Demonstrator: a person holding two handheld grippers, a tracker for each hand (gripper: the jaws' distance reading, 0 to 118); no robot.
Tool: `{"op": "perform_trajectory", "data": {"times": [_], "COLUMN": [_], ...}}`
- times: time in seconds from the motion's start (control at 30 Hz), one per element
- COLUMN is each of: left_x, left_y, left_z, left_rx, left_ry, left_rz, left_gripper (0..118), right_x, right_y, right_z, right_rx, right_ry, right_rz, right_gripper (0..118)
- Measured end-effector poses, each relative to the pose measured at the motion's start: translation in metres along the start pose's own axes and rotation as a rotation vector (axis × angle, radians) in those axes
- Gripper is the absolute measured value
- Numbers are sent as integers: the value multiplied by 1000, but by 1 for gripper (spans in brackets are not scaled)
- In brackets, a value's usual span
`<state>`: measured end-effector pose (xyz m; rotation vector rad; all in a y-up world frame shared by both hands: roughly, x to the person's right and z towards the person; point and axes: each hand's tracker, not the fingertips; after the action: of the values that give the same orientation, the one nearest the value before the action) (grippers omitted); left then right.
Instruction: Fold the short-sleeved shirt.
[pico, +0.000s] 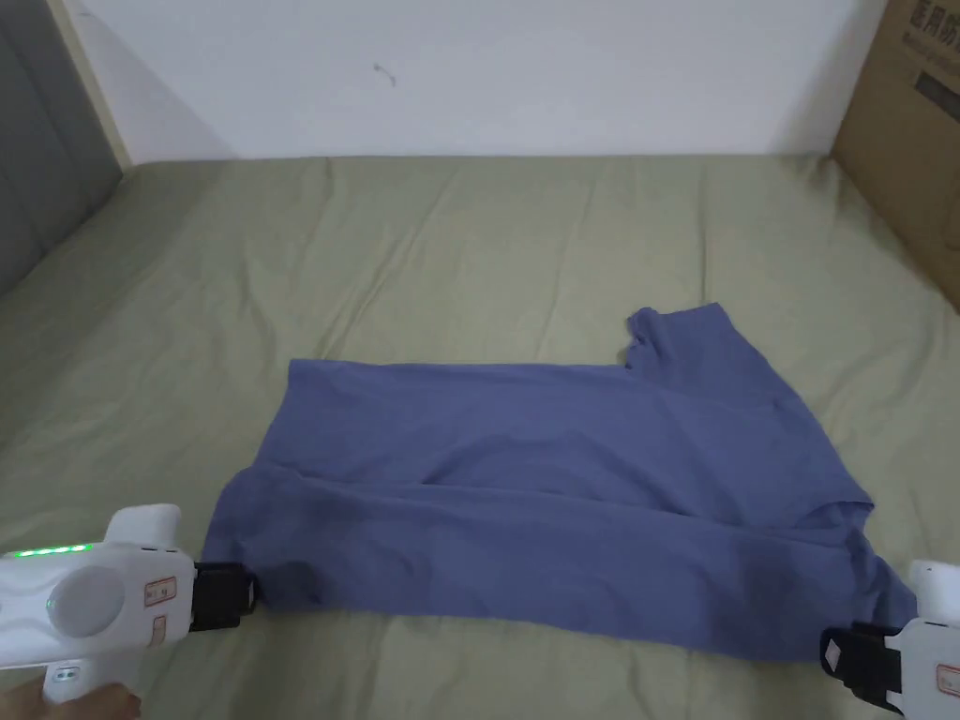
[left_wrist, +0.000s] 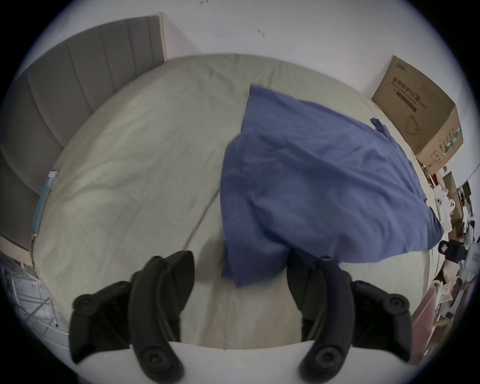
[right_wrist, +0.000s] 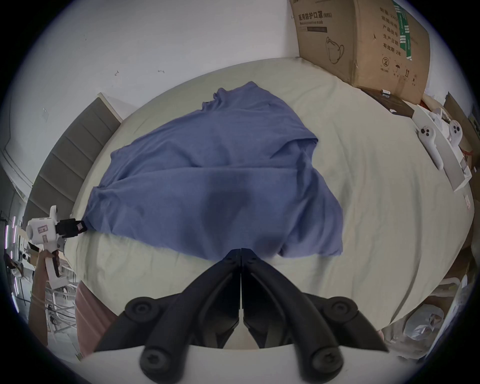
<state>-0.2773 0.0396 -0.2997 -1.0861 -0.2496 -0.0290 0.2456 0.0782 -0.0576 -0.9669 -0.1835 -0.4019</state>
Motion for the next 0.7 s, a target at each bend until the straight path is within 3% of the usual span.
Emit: {"op": "perform_trajectory", "data": {"times": [0.07,0.1,0.13,0.2,0.27,0.3,0.33,0.37,0.47,0.5,0.53,0.57,0.6,0.67,0.7], "left_x": [1,0,0,4,4,7,10,12,12,11,11,11,9,11,12], "left_y": [-3,-2,3,8,12,10,7,5,1,0,-1,-2,-2,-5,-7], "left_z": [-16,-9,1,16,15,16,20,22,27,30,32,34,38,47,52], "left_rx": [-69,-34,-37,14,-22,-14,-5,-4,8,7,12,19,16,26,30], "left_ry": [64,15,15,37,3,9,14,17,6,-7,-14,-25,-31,-24,-26], "left_rz": [-16,-17,-13,-87,-73,-86,-100,-101,-84,-72,-59,-57,-56,-77,-82], "left_gripper": [56,38,1,2,2,2,2,2,2,2,2,2,2,2,2], "right_x": [5,7,11,18,24,28,30,34,43,41,38,33,29,22,24], "right_y": [-4,-6,-9,-8,-5,-1,3,8,22,22,20,14,13,17,19], "right_z": [1,2,5,8,5,2,-1,-4,-25,-38,-50,-58,-53,-41,-35], "right_rx": [-5,-6,-2,3,6,-6,-3,16,1,-42,-93,-102,-79,-48,-50], "right_ry": [-12,-17,-17,-22,-50,-72,-73,-62,-46,-109,-177,-164,-88,-148,-118], "right_rz": [-13,-25,-43,-75,-99,-106,-114,-124,-148,-91,-27,-36,-76,-37,-42], "right_gripper": [1,1,2,15,29,64,81,83,83,71,42,21,10,10,10]}}
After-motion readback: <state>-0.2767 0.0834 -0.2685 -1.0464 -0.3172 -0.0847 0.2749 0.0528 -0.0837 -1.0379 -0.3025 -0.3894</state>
